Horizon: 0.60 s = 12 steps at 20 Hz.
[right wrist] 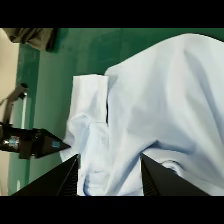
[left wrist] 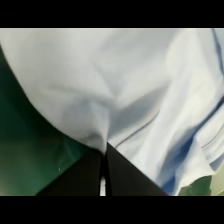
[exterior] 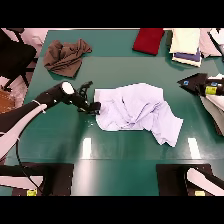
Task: Fold the shirts.
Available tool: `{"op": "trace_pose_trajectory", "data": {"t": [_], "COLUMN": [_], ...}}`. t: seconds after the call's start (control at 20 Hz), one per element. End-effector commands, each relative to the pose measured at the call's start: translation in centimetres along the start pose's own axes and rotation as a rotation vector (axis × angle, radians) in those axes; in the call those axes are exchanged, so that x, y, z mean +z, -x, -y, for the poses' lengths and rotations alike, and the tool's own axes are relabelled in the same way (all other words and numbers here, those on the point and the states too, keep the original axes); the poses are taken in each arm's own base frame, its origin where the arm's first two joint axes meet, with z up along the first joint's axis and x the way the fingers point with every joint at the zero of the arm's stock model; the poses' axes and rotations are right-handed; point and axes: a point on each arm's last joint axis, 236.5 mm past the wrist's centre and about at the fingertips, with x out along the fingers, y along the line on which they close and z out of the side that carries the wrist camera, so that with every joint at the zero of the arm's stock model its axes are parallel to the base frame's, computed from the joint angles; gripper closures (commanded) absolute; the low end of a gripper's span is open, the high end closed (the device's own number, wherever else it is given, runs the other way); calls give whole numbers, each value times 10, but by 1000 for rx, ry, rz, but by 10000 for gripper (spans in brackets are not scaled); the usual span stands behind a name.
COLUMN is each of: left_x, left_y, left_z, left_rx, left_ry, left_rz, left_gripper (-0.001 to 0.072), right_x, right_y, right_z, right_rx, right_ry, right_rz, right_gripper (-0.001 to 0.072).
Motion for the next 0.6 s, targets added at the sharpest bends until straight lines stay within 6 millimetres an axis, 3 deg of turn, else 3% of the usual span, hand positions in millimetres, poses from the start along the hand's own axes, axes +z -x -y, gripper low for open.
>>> {"op": "trace_pose_trajectory", "data": {"t": [0.0, 0.1, 0.15, 0.3, 0.4, 0.55], "left_x": [38, 59, 61, 45, 49, 54], "left_y": [64, 116, 130, 127, 128, 129], "left_z": [-15, -26, -27, -33, -34, -34], "left_rx": [69, 131, 136, 164, 166, 167], "left_ry": [34, 28, 21, 10, 9, 7], "left_rz": [143, 267, 293, 233, 249, 273], "left_gripper": [684, 684, 685, 684, 684, 684], "right_x": [-3, 0, 2, -1, -5, -4], "right_y": [-22, -39, -48, -76, -97, -137], "right_z": [45, 75, 89, 124, 124, 108], "right_rx": [-50, -69, -81, -101, -79, -43], "right_ry": [-83, -152, -171, -244, -233, -177], "right_rz": [-61, -71, -70, -107, -188, -286], "right_gripper": [267, 267, 267, 267, 267, 268]}}
